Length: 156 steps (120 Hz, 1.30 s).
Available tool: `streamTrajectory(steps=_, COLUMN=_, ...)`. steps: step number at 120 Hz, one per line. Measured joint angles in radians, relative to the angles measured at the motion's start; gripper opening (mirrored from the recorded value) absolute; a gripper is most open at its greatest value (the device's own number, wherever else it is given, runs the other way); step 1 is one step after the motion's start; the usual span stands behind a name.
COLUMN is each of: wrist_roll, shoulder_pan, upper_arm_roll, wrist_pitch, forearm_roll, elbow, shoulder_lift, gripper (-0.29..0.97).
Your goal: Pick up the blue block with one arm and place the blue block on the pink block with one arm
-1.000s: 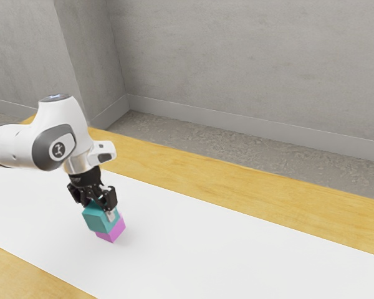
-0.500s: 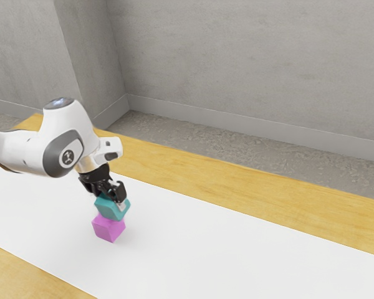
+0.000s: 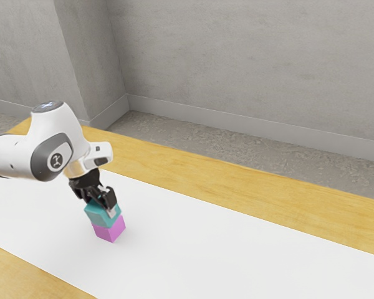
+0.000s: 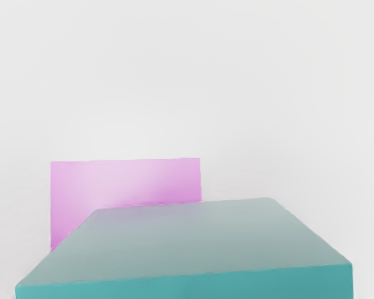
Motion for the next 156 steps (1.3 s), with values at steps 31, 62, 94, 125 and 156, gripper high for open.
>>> streamTrajectory(steps=31, wrist_roll=-0.007, shoulder_pan=0.022, upper_arm_roll=0.001, wrist_pitch=-0.039, forearm_roll=0.000, elbow=0.021, shoulder_lift=0.031, gripper=0.36)
streamTrajectory(steps=62, wrist_roll=0.027, shoulder_pan=0.024, upper_arm_roll=0.013, wrist_pitch=-0.046, forearm_roll=0.003, elbow=0.057, shoulder_lift=0.073, gripper=0.36)
streamTrajectory(steps=94, wrist_roll=0.102, shoulder_pan=0.023, upper_arm_roll=0.013, wrist_pitch=-0.054, forearm_roll=0.008, elbow=0.100, shoulder_lift=0.109, gripper=0.36)
streamTrajectory(steps=125, wrist_roll=0.151, shoulder_pan=0.022, upper_arm_roll=0.011, wrist_pitch=-0.058, forearm_roll=0.002, elbow=0.111, shoulder_lift=0.127, gripper=0.38)
streamTrajectory(steps=156, wrist_roll=0.176, shoulder_pan=0.026, upper_arm_roll=0.010, wrist_pitch=-0.061, forearm_roll=-0.006, elbow=0.120, shoulder_lift=0.137, gripper=0.40)
